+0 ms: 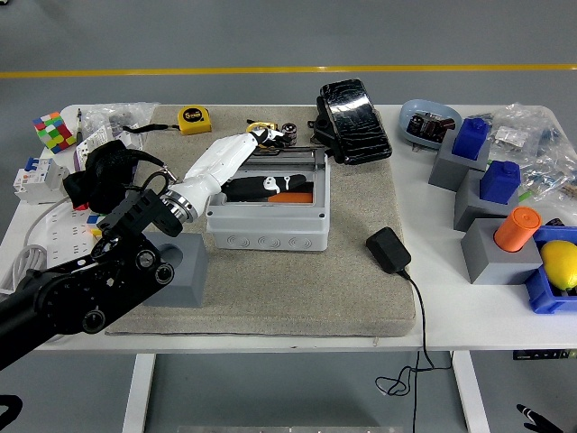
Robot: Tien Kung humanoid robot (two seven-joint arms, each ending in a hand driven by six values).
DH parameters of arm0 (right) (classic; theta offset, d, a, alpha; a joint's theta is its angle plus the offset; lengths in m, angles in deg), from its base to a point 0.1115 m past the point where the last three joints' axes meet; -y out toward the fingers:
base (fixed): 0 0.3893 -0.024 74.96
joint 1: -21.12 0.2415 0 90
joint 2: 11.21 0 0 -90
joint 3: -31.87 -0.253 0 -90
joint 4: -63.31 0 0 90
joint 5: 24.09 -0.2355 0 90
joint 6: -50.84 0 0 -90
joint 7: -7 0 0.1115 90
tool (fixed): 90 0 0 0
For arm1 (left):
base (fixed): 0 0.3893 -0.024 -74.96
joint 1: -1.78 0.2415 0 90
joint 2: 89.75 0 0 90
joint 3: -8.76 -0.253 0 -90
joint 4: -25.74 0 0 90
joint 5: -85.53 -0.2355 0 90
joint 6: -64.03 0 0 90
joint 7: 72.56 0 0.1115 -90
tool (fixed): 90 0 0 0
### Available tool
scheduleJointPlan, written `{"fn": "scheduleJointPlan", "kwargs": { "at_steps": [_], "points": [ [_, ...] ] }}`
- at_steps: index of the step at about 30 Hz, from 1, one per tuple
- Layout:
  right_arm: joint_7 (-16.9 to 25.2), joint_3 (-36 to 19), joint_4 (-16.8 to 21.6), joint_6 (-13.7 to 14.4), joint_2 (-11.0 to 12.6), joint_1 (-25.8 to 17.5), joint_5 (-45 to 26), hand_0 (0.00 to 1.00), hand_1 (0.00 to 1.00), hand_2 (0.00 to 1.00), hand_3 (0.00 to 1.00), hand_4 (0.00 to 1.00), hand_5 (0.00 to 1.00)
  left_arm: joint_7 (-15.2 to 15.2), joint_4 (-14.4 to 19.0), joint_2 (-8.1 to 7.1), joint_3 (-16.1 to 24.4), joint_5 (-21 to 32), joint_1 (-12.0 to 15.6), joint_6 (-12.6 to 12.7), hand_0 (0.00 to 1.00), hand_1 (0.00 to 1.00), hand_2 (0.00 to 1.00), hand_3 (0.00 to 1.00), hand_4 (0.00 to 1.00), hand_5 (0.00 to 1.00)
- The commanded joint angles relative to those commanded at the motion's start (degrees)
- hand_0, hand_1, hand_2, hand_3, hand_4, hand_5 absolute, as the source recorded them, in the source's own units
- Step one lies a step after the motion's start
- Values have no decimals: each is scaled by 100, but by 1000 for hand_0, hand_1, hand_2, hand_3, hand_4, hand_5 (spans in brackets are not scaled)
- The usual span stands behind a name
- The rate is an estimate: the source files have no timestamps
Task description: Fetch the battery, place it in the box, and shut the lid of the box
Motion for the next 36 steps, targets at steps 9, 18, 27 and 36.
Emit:
{"fn": "scheduleJointPlan", "kwargs": {
  "at_steps": [9,18,27,36],
  "points": [
    [7,-10,2,9,-10,3,0,639,692,683,556,923,439,-33,63,23,-22,-2,61,-13,626,762,754,789,998,877],
    [2,-26,0,6,-11,-10,16,640,691,683,556,923,440,-83,157,71,23,-3,240,-37,626,764,752,788,998,873],
    [8,-6,2,13,-12,-9,10,641,693,683,555,923,440,-157,301,54,19,28,335,-88,608,755,751,788,998,868],
    [-1,-51,0,11,-11,-11,37,640,691,683,555,923,440,-216,441,-15,-5,172,474,-166,603,751,749,787,998,859]
  ]
}}
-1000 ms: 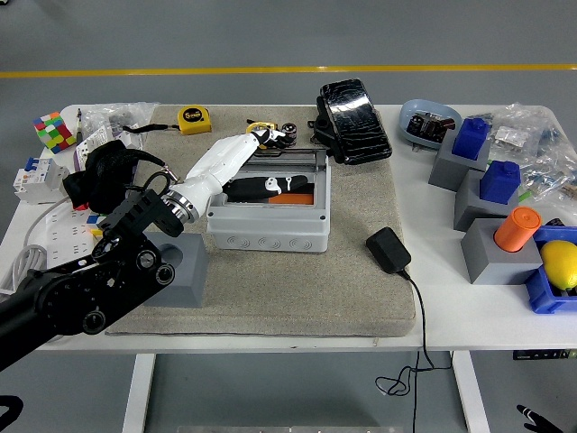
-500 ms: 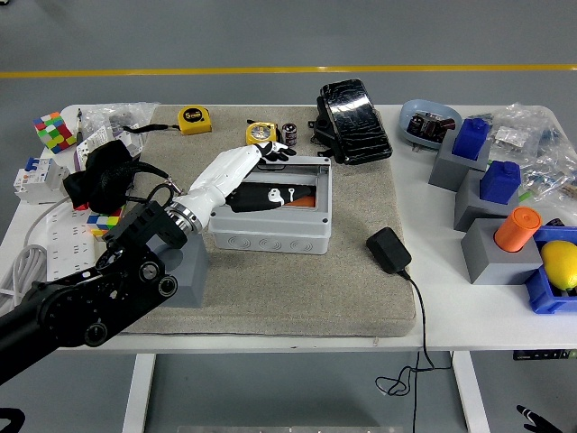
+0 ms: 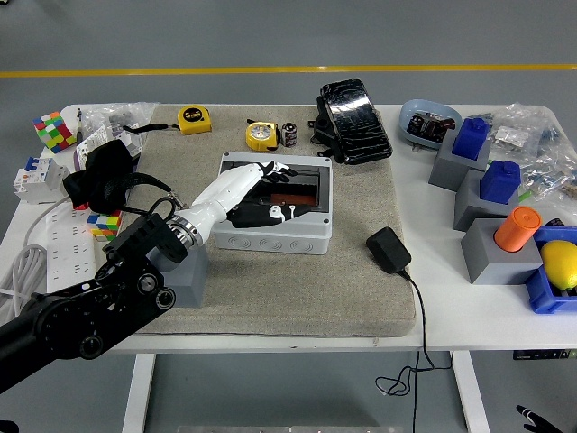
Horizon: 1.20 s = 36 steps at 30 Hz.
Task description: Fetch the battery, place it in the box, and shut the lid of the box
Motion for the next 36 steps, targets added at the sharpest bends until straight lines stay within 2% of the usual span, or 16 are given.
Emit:
{"fn": "scheduleJointPlan", "kwargs": {
  "at_steps": [5,11,18,19,20,22,25,26,28,36],
  "points": [
    [-5,-14,0,3,5,0,17,640,692,683,556,923,440,63,317,-45,296,20,48,8,601,748,747,785,998,852],
    [16,32,0,5,5,6,-28,640,691,683,555,923,440,201,648,-61,946,-97,201,42,605,753,746,781,998,844],
    [2,-21,0,-5,19,14,10,640,691,683,556,923,440,495,643,-95,1673,-18,457,83,608,751,741,772,998,811],
    [4,-24,0,-6,23,19,7,640,691,683,556,923,440,553,626,-102,1797,45,527,72,608,751,741,772,998,811],
    [4,-31,0,-6,26,22,10,640,692,683,555,923,441,593,618,-105,1880,97,569,63,571,706,709,741,998,665],
    [9,-31,0,-6,35,32,-7,640,692,683,555,923,441,742,612,-103,2087,266,712,55,571,706,709,741,998,665],
    [9,-43,0,-7,49,41,-12,640,692,683,555,923,441,967,615,-82,2433,789,913,5,571,706,709,741,998,665],
    [5,-59,0,-7,54,41,-2,641,691,683,557,923,442,1059,613,-56,2575,1019,1007,11,563,689,691,723,998,583],
    [0,-79,0,-10,62,41,8,641,691,683,557,923,442,1144,615,-5,2811,1324,1134,25,563,689,691,723,998,583],
    [10,-100,0,-10,64,48,15,640,692,683,556,924,441,1286,689,61,3322,1477,1382,-13,560,679,685,717,998,580]
  ]
}}
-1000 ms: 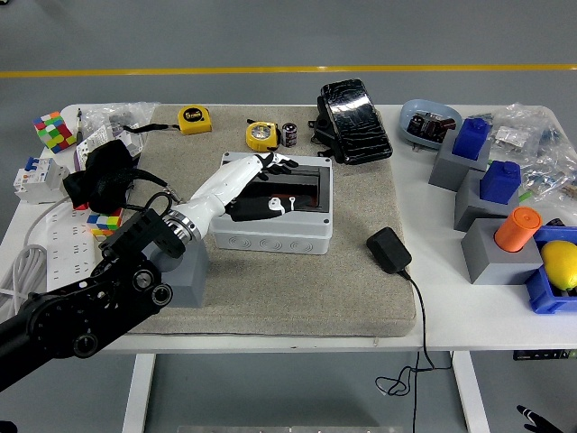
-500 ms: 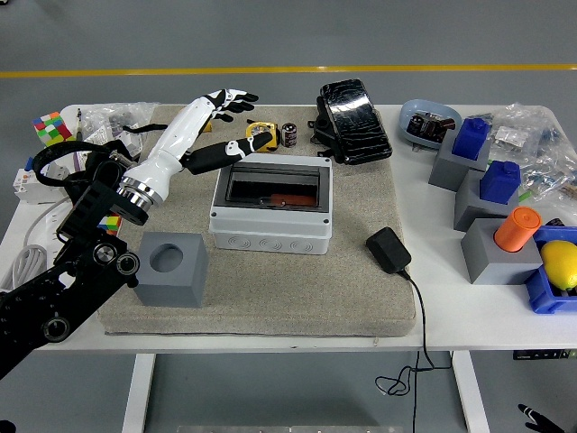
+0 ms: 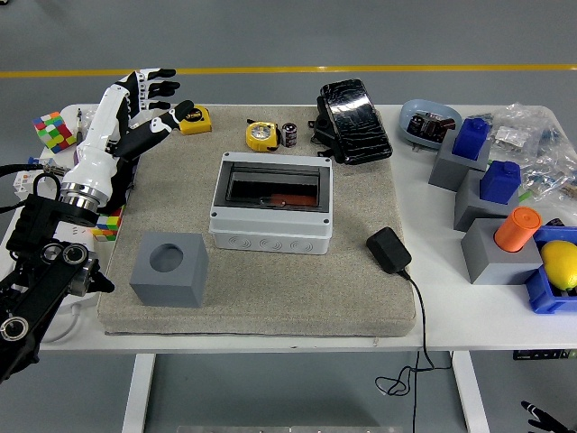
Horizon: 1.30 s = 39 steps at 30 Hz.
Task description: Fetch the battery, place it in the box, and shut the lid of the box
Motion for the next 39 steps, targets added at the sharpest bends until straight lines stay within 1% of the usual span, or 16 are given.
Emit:
{"fn": "scheduleJointPlan", "kwargs": {
  "at_steps": [6,9,11,13,15,19,27,39],
  "points": [
    [0,-43,0,2,-8,28,18,641,692,683,556,925,442,17,37,21,190,7,62,-33,559,673,680,712,998,574],
    [-7,19,0,-14,-30,158,-24,641,692,683,556,925,441,49,51,13,240,46,2,-18,553,670,676,709,998,569],
    [13,232,11,-46,-33,216,-160,641,692,683,556,925,441,71,45,-47,182,123,-31,-18,553,670,676,709,998,569],
    [-24,213,3,-30,-14,214,-119,641,692,683,556,925,441,72,51,-109,110,117,7,-27,553,670,676,709,998,569],
    [-46,106,0,-3,16,181,-45,642,692,683,556,926,444,63,56,-97,121,122,77,-31,554,668,673,708,998,565],
    [-42,39,0,18,45,81,-16,642,692,683,556,926,444,60,64,-16,214,100,234,-29,554,668,673,708,998,565],
    [-9,62,0,-10,-3,53,-35,642,692,683,558,927,449,36,59,-27,254,70,251,-47,544,666,672,705,998,567],
    [-28,-17,0,-6,18,41,-5,642,692,683,560,928,458,-28,16,-26,326,46,275,-103,543,665,671,706,998,569]
  ]
}}
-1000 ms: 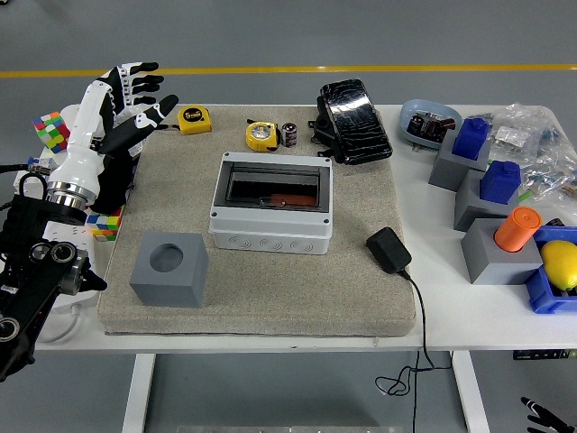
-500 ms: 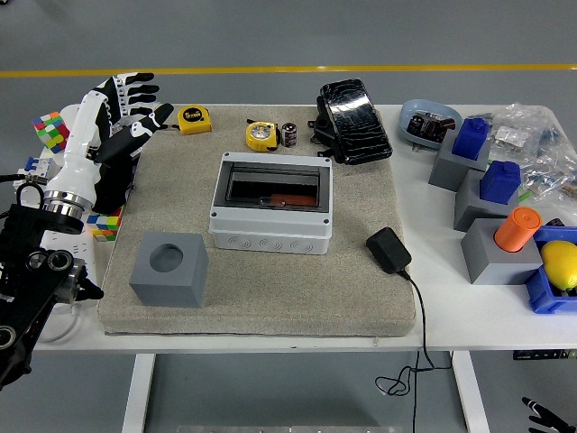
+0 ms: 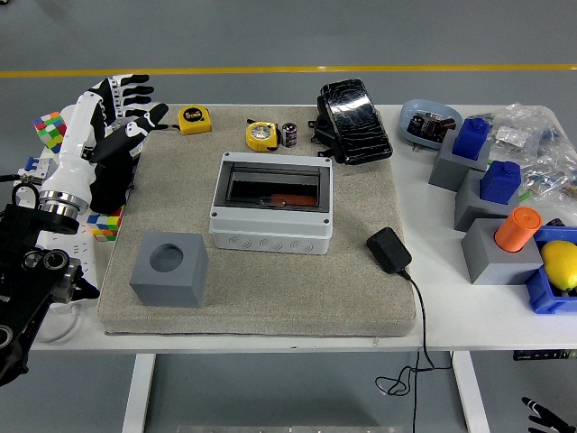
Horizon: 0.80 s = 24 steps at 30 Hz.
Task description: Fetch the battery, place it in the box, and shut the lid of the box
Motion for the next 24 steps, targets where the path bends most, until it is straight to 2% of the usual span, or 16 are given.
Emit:
{"fn": "scheduleJointPlan", "kwargs": {
  "at_steps": [24],
  "points": [
    [8,-105,3,6,-59,-12,8,643,692,683,560,932,467,-111,-47,-17,157,11,102,-125,541,662,666,705,998,565]
  ]
}}
